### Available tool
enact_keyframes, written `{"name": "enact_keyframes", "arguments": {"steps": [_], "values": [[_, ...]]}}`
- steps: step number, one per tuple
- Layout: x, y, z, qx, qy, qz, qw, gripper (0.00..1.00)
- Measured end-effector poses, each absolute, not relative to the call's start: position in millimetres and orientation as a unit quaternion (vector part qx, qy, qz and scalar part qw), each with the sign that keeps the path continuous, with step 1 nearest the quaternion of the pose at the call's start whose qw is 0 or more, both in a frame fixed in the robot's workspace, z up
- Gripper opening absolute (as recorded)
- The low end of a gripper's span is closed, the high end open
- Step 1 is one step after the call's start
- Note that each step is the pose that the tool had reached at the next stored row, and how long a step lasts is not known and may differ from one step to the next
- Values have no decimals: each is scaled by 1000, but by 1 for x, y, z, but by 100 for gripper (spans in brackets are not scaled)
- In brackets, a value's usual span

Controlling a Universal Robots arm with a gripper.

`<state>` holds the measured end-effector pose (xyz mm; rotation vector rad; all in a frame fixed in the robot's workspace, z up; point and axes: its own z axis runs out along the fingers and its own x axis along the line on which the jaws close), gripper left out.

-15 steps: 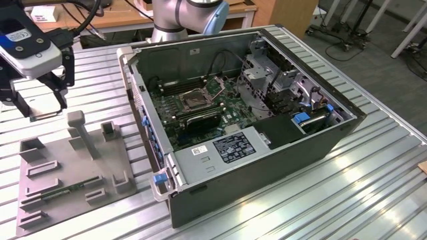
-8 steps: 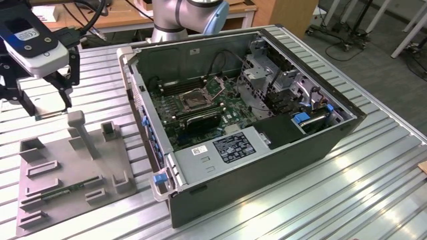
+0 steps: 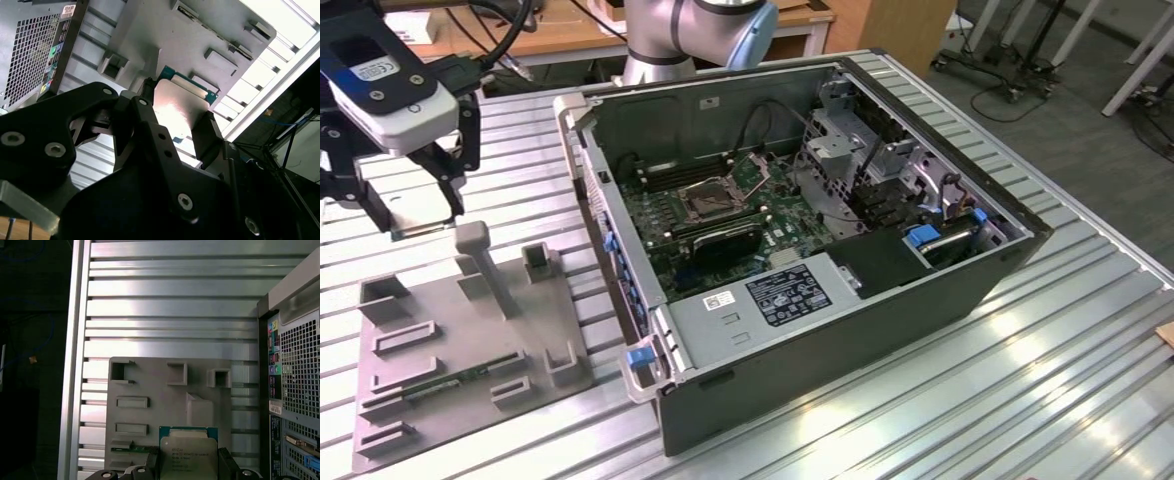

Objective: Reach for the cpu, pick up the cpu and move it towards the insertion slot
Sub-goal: 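Pick up the cpu and move it towards the insertion slot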

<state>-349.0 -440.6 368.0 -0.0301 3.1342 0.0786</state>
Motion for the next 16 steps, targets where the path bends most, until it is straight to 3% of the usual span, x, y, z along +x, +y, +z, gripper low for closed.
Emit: {"name": "enact_keyframes", "arguments": {"steps": [16], "values": [[-341, -441, 368, -10, 1000, 25, 3, 54]]}}
